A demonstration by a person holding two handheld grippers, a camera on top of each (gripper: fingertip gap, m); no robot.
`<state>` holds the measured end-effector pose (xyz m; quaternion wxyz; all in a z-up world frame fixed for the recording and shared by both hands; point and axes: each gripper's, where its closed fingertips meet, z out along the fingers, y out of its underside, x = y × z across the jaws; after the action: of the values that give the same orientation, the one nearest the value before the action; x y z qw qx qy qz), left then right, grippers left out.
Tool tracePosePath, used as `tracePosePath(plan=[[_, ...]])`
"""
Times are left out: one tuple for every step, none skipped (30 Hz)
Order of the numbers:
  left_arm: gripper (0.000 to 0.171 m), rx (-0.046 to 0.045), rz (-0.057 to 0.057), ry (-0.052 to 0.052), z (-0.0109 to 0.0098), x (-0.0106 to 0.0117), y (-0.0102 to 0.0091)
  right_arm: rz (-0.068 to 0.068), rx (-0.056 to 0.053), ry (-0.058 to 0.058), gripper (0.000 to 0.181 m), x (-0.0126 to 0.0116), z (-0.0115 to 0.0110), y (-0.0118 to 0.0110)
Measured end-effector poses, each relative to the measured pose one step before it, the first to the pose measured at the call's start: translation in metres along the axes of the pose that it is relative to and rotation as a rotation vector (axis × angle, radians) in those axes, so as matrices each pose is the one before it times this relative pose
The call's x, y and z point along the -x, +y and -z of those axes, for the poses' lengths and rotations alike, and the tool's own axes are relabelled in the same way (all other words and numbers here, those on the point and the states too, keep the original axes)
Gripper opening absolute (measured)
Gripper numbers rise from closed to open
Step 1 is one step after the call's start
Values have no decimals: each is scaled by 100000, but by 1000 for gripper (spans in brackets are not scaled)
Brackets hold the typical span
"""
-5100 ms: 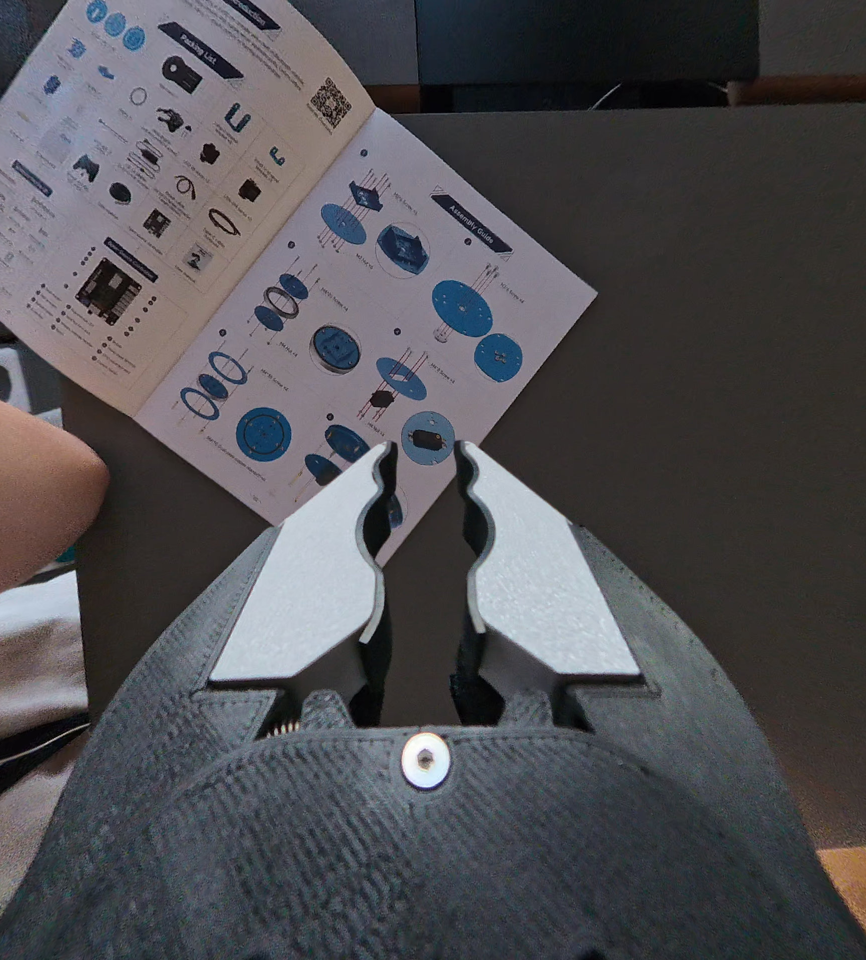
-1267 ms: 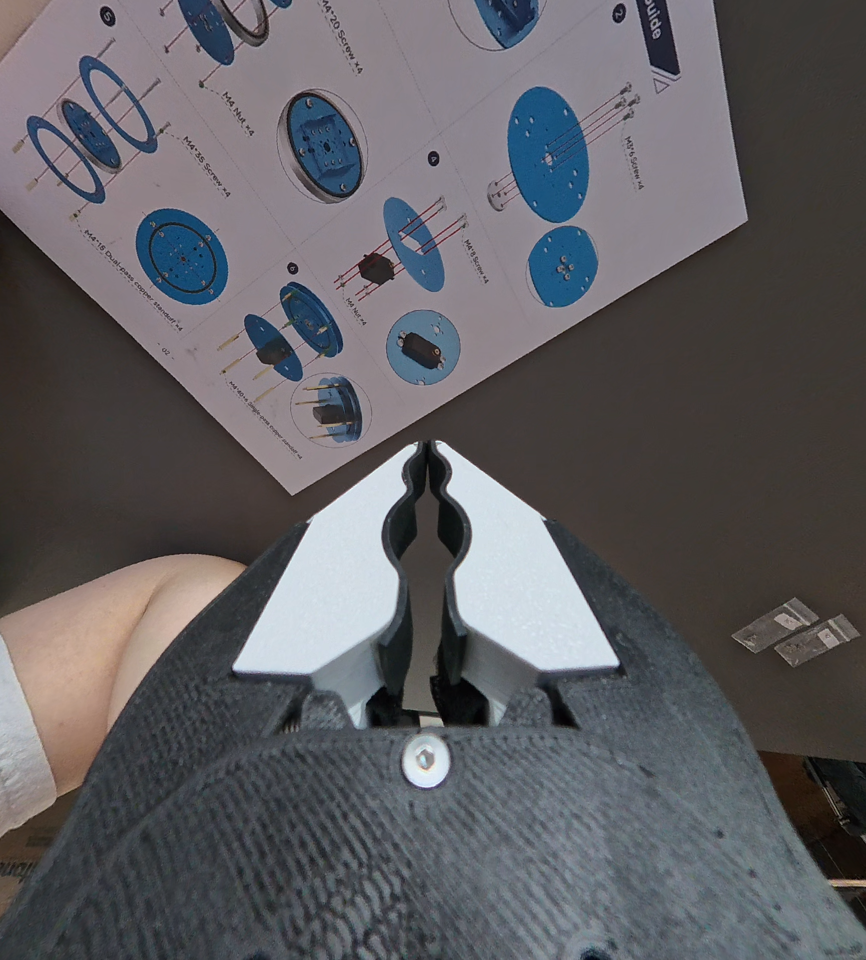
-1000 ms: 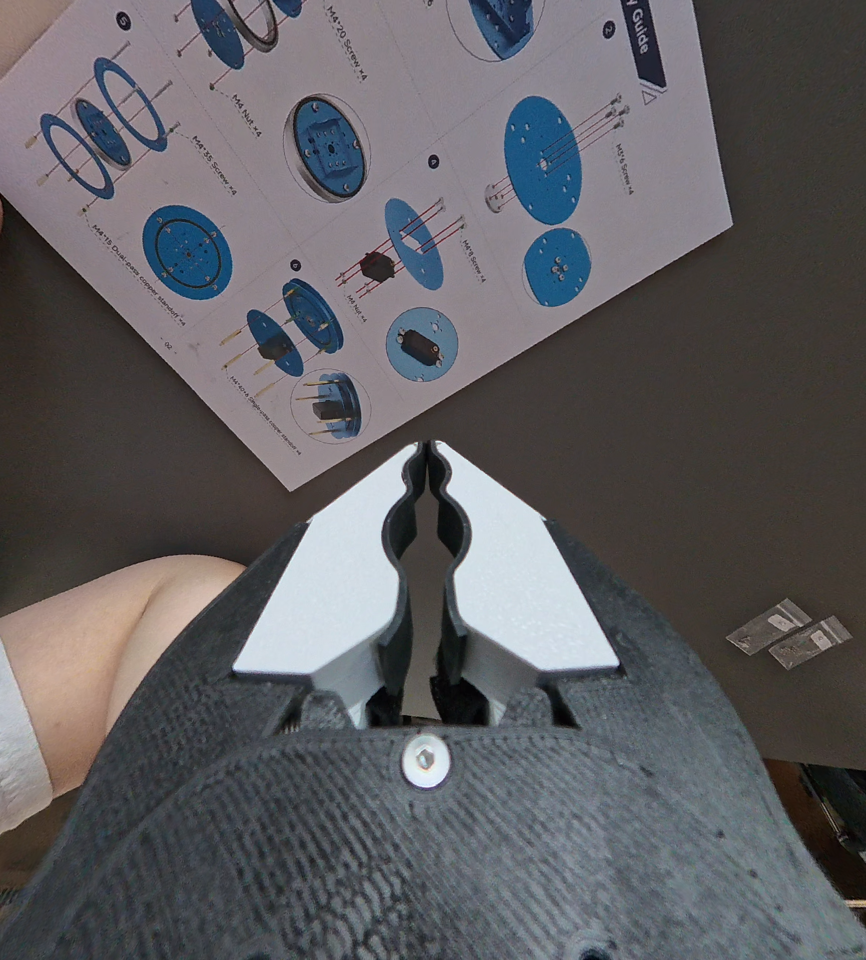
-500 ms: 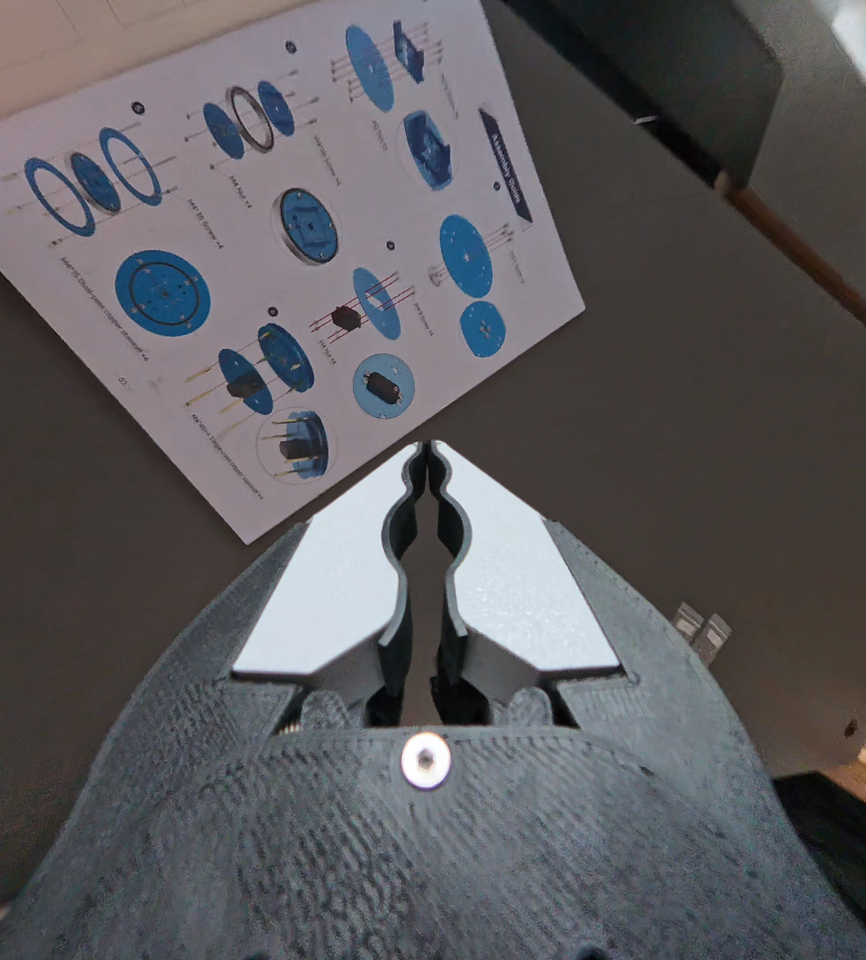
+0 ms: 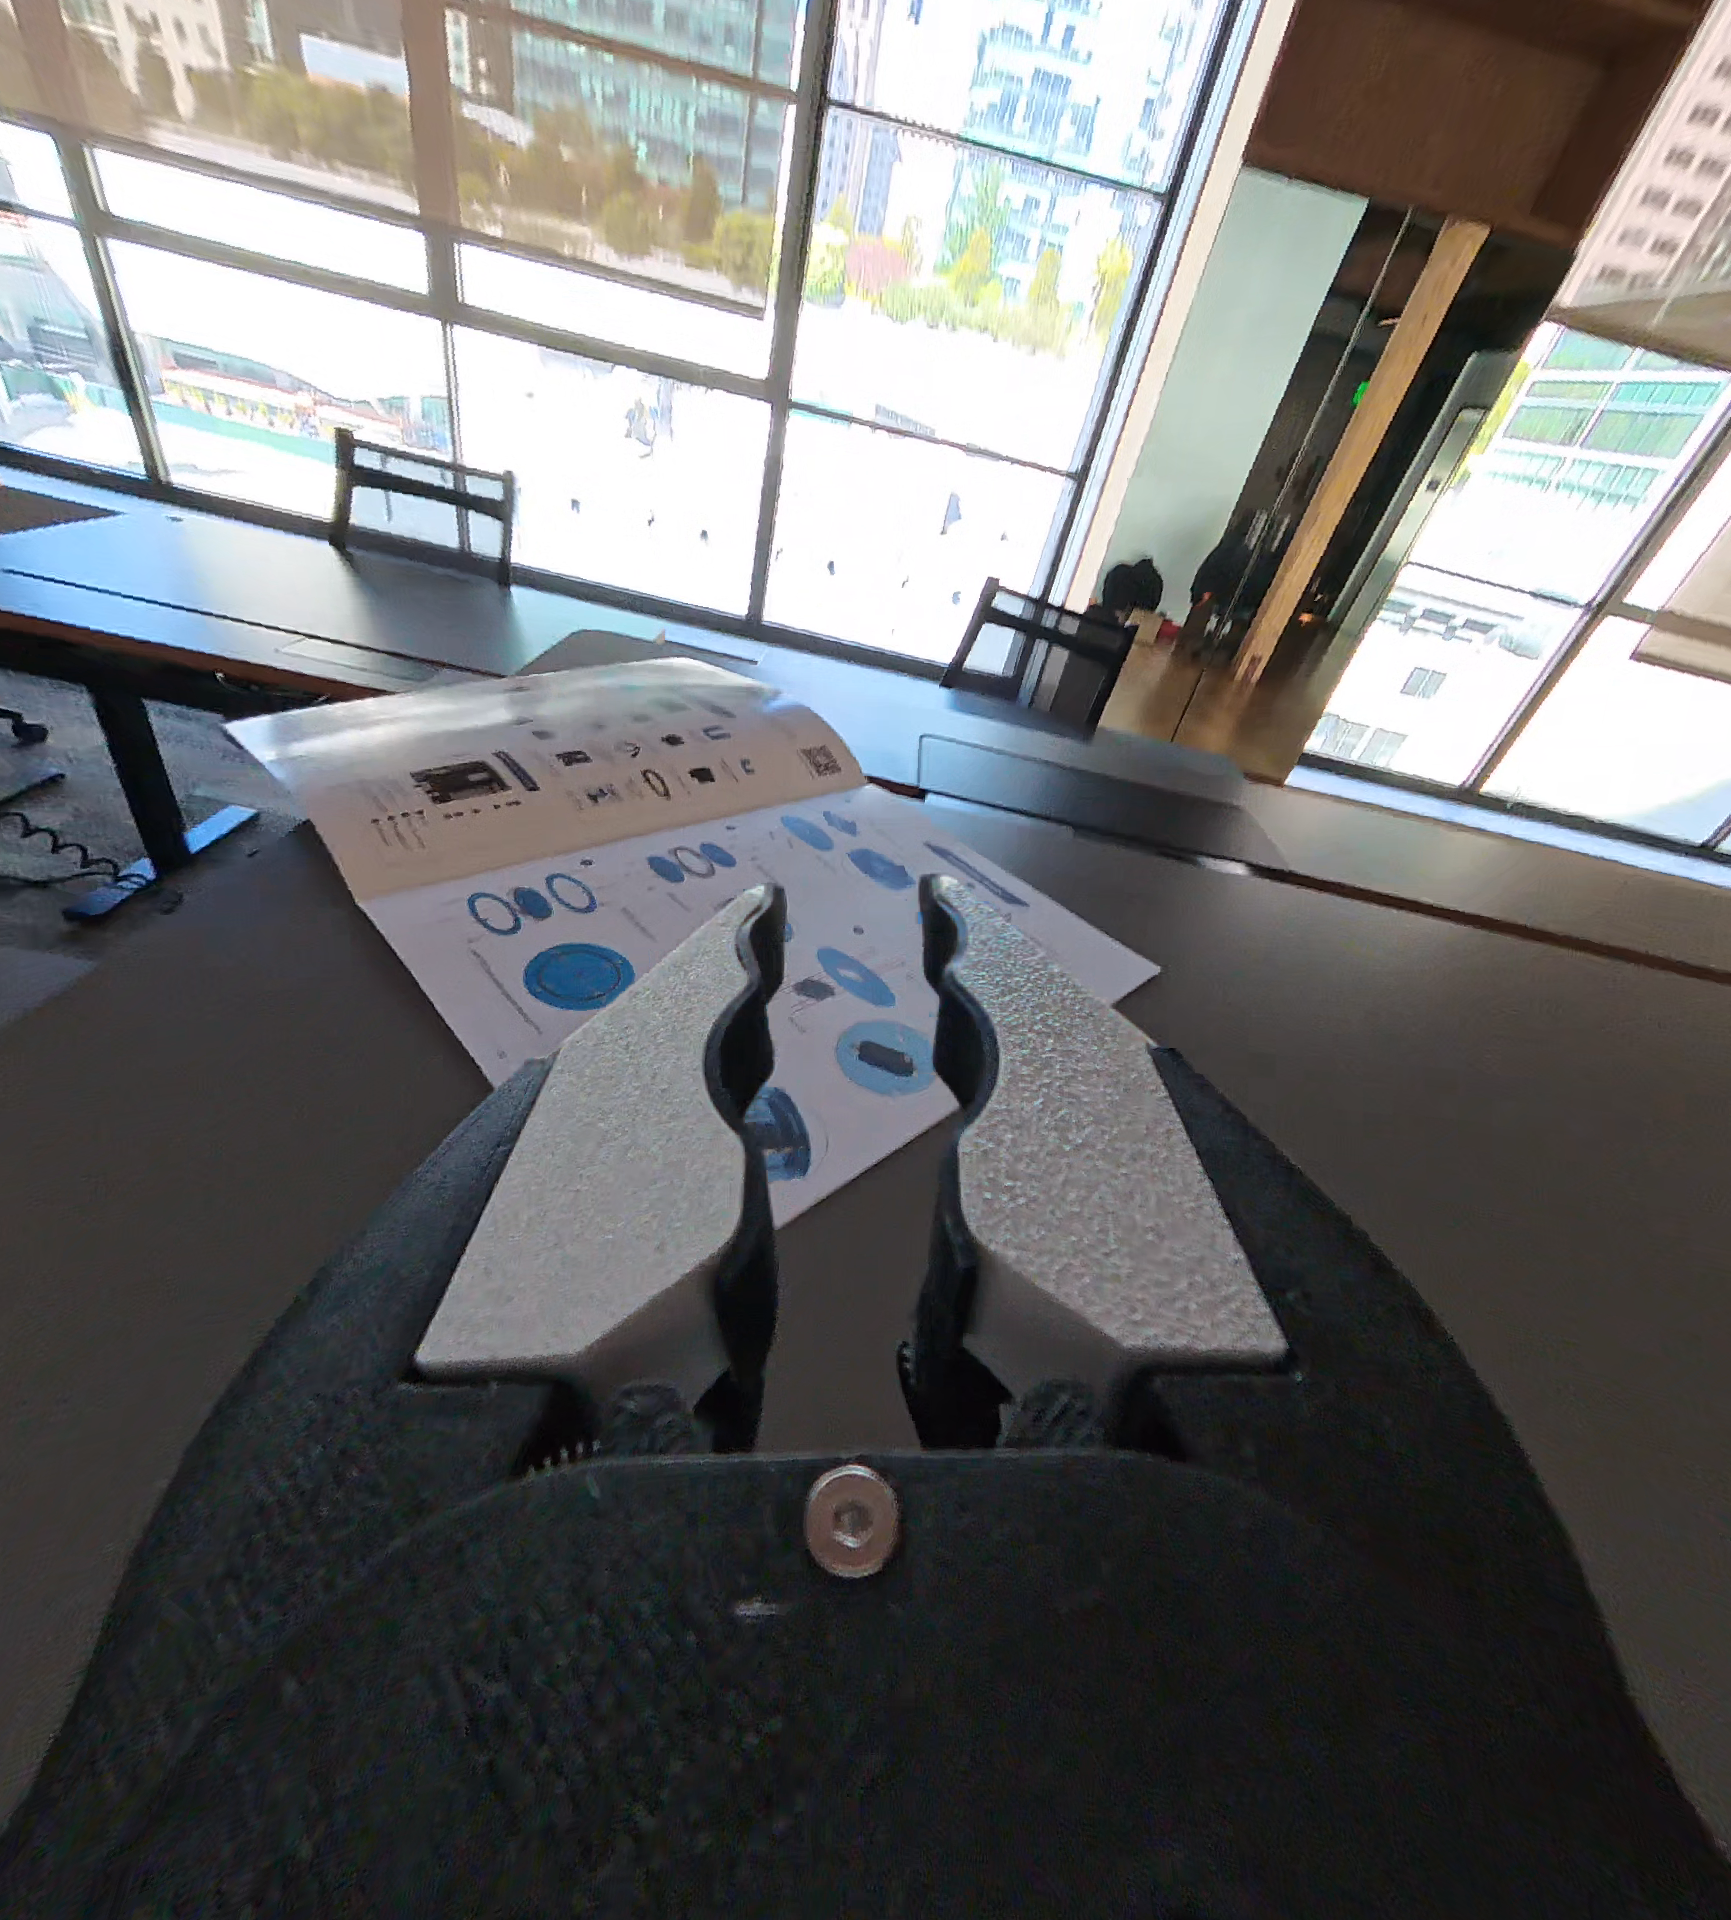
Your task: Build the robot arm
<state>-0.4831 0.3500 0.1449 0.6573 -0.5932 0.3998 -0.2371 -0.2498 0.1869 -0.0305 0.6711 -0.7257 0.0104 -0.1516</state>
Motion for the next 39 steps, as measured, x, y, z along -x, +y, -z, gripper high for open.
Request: tracePosePath(plan=[[97,1391,2539,-925,1848,1298,2051,4242,-2212,2934,25,-43,110,-226],[97,1096,3486,-1716,1924,1702,2184,5192,-962,1771,25,188,74,113],[97,2295,2745,-2868,2110,2070,2441,5350,893,433,24,405,-11,414],[96,4283,1460,-4843,2382,2482,2658,4936,2144,-205,25,473,-88,511],[94,4285,-53,-6395,2561,2732,2580,3397,1131,-68,26,397,-129,256],[86,3273,-1778,-6686,2586,2659,2421,1500,-557,-1000,29,445,-181,-113],[81,2363,-2572,-7208,2495,2578,2229,298,-1092,-373,36,205,-168,-287],[81,1554,-1385,-8445,2261,2692,2043,-627,-1433,3006,48,-402,-22,-419],[82,1603,88,-6005,1864,2341,1970,-425,-2740,2599,52,-412,203,-587],[82,885,2111,-2348,1447,1795,1800,-1648,-4018,1911,52,-328,377,-689],[82,-930,4007,-812,1099,1546,1499,-2124,-4538,916,51,-156,458,-730],[82,-1912,4251,111,852,1347,1264,-1741,-4488,2291,49,-365,451,-732],[82,-1801,2975,628,650,1150,1208,-3596,-2989,2789,45,-369,383,-594],[82,-789,1200,364,473,990,1270,-4474,-2374,-323,43,127,310,-480],[80,233,-404,-326,307,865,1309,-2492,-2045,-290,43,70,306,-339],[80,421,-1202,-852,145,755,1160,1104,-908,1945,42,-357,313,-136],[80,110,-1125,-1171,-33,678,840,3603,-173,3589,41,-668,309,-18],[80,128,-508,-614,-258,564,472,3419,-208,3721,40,-720,254,3],[80,819,13,591,-510,411,110,1165,-485,3117,37,-674,74,-12],[81,1002,787,1553,-704,269,-327,-1590,95,1751,36,-443,-217,-11],[81,665,1658,3230,-789,-78,-795,-2979,1343,-1456,36,50,-392,2],[81,193,1644,5201,-772,-562,-1238,-2658,2378,-2376,37,198,-369,79],[82,58,483,5562,-695,-867,-1486,-2165,3321,-935,37,55,-189,254],[83,-247,-1211,3963,-651,-898,-1618,-1517,2271,-1858,37,265,70,171],[82,-1021,-2369,2164,-700,-846,-1644,-253,-805,-2042,37,345,334,-180],[82,-1233,-2626,1379,-868,-867,-1522,1120,-2402,-772,37,205,476,-344],[81,-1049,-2332,2312,-1132,-1090,-1230,2137,-2254,-867,37,241,488,-344],[81,-1109,-1590,3523,-1417,-1287,-916,2267,-2362,-634,37,209,391,-478],[82,-1395,-621,4041,-1647,-1336,-564,1132,-2867,-207,37,207,253,-589],[83,-1526,105,4606,-1790,-1380,-188,-99,-2262,-928,37,354,71,-483],[85,-880,273,5235,-1805,-1398,313,-78,-697,-1754,37,501,-87,-204],[85,152,718,4765,-1722,-1210,761,978,844,-1150,37,452,-212,137],[86,1383,2381,3398,-1536,-907,1136,1701,2113,-259,37,316,-293,422],[88,2089,3762,3427,-1243,-840,1326,2505,2510,-370,37,317,-286,515],[89,2153,3952,4006,-882,-843,1324,3407,1836,-156,37,244,-251,466],[89,1070,3730,3141,-526,-651,1175,3307,1507,283,37,115,-200,424],[89,-87,3426,1377,-212,-317,997,2296,1146,189,37,63,-146,318],[88,266,2986,-96,22,-62,986,426,9,-162,37,40,-84,112],[88,1277,2243,-889,209,108,1037,-1524,-122,-1213,37,140,-32,103]])
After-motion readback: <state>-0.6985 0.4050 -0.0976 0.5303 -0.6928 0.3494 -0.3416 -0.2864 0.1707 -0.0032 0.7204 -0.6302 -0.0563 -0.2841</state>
